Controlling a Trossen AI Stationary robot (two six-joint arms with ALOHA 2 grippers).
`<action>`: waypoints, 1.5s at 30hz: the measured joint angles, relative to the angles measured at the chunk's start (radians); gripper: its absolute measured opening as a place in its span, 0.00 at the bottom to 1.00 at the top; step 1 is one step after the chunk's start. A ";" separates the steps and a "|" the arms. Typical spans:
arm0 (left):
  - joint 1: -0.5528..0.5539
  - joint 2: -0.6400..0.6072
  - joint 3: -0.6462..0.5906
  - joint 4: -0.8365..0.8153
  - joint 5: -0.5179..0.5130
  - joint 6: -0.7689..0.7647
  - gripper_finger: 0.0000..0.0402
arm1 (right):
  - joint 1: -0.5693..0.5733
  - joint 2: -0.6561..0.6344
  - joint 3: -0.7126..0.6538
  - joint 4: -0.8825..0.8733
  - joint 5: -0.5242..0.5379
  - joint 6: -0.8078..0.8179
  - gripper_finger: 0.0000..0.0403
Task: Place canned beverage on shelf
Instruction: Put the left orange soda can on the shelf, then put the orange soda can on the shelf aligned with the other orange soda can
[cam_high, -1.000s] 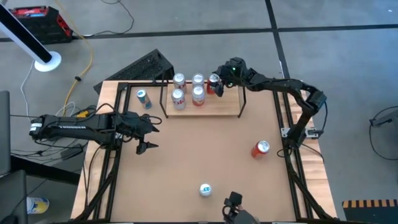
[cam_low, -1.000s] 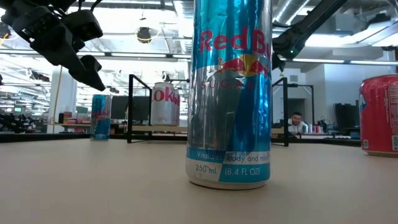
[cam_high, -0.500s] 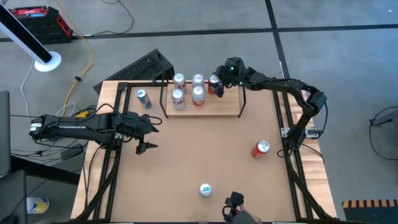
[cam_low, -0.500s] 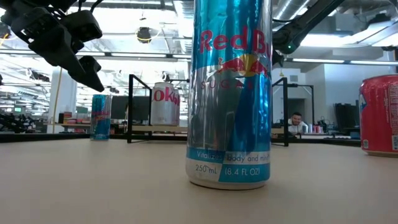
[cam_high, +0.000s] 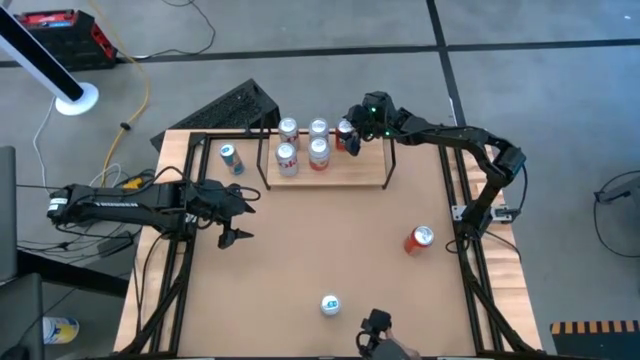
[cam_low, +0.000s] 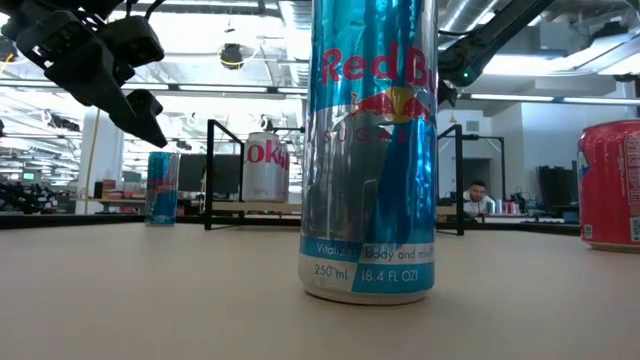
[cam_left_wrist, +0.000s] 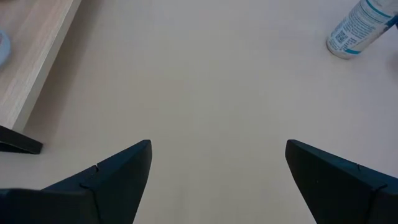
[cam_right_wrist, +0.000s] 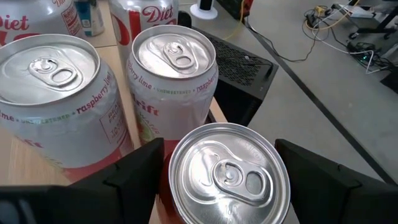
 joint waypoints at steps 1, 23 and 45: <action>0.000 0.000 0.000 0.000 0.000 0.000 0.88 | 0.001 0.000 0.000 0.000 0.000 0.000 0.79; 0.000 0.000 0.000 0.000 0.021 0.000 0.88 | 0.002 -0.061 0.017 0.009 0.024 -0.043 0.95; -0.002 0.000 0.000 0.000 0.020 0.004 0.88 | 0.655 -0.529 0.146 -1.114 0.304 0.824 0.93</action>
